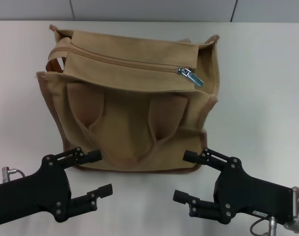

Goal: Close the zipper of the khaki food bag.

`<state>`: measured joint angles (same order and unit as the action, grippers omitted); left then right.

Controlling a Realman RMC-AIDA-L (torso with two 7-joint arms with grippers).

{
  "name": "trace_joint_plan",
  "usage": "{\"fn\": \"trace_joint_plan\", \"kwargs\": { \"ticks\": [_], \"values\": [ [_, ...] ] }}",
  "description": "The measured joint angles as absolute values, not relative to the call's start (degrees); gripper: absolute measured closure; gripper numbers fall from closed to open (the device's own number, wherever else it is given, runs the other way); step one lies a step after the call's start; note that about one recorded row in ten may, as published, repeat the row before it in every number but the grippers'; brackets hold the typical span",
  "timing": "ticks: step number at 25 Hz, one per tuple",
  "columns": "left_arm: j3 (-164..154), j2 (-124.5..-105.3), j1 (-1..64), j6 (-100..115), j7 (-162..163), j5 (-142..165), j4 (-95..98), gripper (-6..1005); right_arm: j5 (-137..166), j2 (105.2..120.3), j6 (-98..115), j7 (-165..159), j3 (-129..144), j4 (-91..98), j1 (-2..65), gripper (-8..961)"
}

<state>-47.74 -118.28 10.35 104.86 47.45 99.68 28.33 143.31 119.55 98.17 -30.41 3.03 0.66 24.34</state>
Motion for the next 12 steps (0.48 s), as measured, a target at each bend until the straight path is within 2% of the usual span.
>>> {"fn": "trace_joint_plan", "kwargs": {
  "ticks": [12],
  "values": [
    [-47.9, -118.44, 9.9, 105.0, 47.4, 99.7, 28.2, 296, 143.4, 119.61, 97.9, -30.2, 3.5, -0.8, 24.3, 155]
  ]
}}
